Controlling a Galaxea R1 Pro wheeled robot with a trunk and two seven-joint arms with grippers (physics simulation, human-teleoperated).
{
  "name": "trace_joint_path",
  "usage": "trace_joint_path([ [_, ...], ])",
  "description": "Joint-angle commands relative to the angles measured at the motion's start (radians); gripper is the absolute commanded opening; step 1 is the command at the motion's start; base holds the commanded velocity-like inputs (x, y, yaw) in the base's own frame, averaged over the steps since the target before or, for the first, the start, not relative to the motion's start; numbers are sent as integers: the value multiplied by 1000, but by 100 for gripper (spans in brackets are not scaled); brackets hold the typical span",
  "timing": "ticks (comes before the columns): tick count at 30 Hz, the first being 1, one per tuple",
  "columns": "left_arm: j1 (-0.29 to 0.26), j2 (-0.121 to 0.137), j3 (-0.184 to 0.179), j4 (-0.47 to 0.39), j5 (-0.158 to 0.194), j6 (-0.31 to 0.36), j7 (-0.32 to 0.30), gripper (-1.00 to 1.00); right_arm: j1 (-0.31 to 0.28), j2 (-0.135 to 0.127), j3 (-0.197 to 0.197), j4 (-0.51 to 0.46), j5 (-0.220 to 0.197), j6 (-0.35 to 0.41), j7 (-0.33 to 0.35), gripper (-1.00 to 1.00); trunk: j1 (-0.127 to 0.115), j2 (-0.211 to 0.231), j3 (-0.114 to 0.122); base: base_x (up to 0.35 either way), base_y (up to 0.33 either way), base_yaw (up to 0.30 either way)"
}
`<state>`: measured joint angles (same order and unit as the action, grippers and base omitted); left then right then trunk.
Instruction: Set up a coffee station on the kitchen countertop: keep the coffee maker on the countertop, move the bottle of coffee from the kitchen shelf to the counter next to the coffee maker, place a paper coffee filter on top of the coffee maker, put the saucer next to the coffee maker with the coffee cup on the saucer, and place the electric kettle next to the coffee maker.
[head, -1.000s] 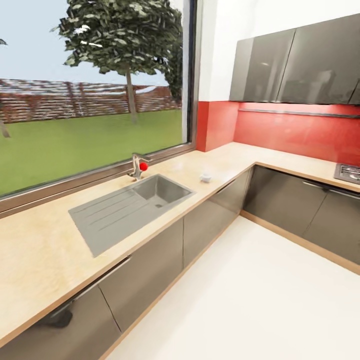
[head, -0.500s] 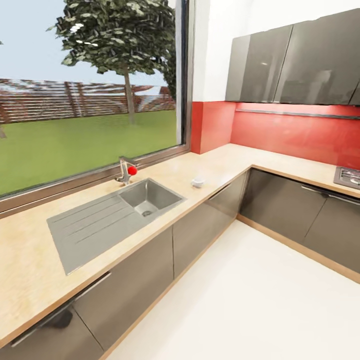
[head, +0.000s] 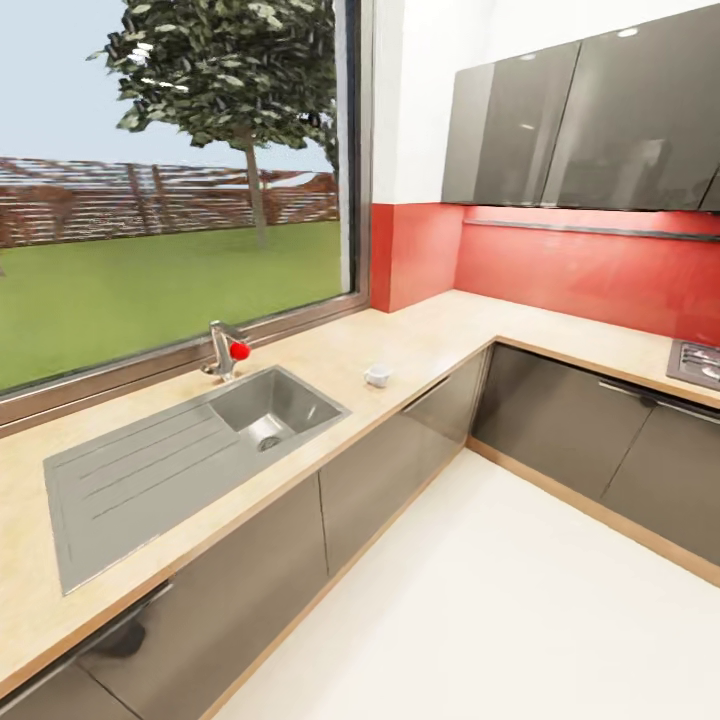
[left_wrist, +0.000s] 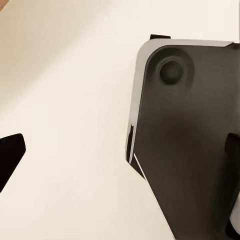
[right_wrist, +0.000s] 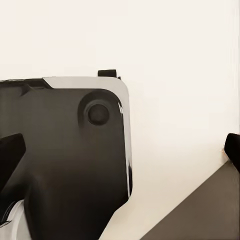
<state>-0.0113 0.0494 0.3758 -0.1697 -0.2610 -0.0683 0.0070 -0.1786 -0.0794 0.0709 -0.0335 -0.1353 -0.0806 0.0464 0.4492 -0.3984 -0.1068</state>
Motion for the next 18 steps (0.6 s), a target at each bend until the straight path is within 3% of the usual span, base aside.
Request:
trace_joint_path([
  [1,-1,0,8,1,-10,-4,1,100,-1,0,7,1,-10,-4,4,100,1,-2,-2,229,-213,0],
  [18,-1,0,9,1,-10,-5,1,100,-1,1,7,1,-10,-4,4,100,1,-2,-2,229,-213,0],
])
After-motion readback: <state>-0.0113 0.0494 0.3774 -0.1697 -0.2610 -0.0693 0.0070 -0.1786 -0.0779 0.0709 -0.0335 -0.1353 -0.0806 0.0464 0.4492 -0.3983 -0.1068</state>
